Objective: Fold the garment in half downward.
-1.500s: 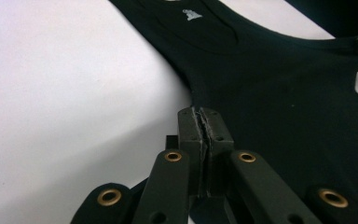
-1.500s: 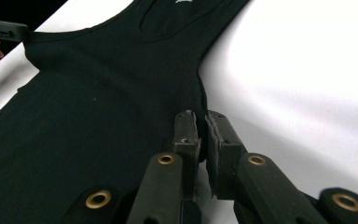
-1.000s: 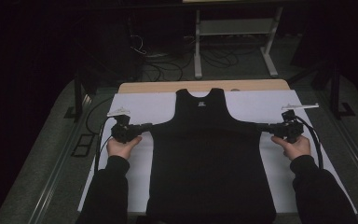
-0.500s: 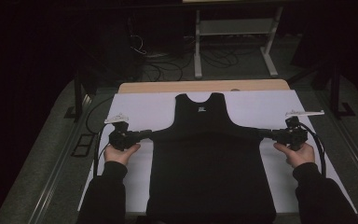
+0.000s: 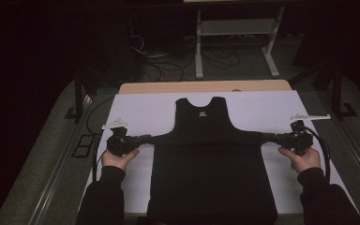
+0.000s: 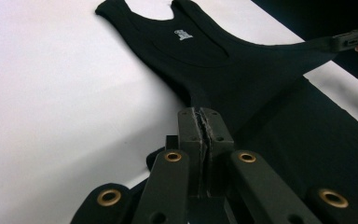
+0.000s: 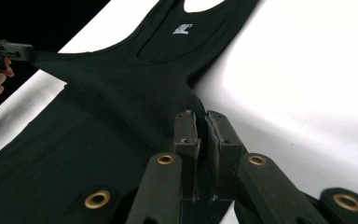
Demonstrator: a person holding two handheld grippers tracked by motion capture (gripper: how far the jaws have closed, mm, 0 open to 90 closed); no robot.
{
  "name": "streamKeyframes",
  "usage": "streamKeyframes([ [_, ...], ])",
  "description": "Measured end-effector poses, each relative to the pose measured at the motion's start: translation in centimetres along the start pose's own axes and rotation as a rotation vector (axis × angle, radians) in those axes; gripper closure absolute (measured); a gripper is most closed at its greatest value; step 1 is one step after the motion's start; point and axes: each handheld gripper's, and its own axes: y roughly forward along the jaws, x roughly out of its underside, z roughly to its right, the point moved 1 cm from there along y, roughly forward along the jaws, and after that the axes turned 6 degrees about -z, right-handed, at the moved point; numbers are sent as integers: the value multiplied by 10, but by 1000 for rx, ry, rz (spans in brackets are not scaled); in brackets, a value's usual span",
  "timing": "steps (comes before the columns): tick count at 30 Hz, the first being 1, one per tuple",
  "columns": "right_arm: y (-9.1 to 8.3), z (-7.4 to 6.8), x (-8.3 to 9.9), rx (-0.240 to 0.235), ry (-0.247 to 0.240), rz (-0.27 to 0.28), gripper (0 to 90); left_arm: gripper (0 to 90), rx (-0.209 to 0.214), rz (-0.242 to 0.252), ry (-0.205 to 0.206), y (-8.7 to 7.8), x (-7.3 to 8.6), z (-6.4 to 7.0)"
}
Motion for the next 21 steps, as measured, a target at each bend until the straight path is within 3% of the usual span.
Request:
streamKeyframes([
  [14,-5,-2,11,-8,15,-37,816,868,14,-38,32,-4,11,12],
  [21,-6,-5,15,-13,21,-47,816,867,20,-46,27,-5,16,15],
])
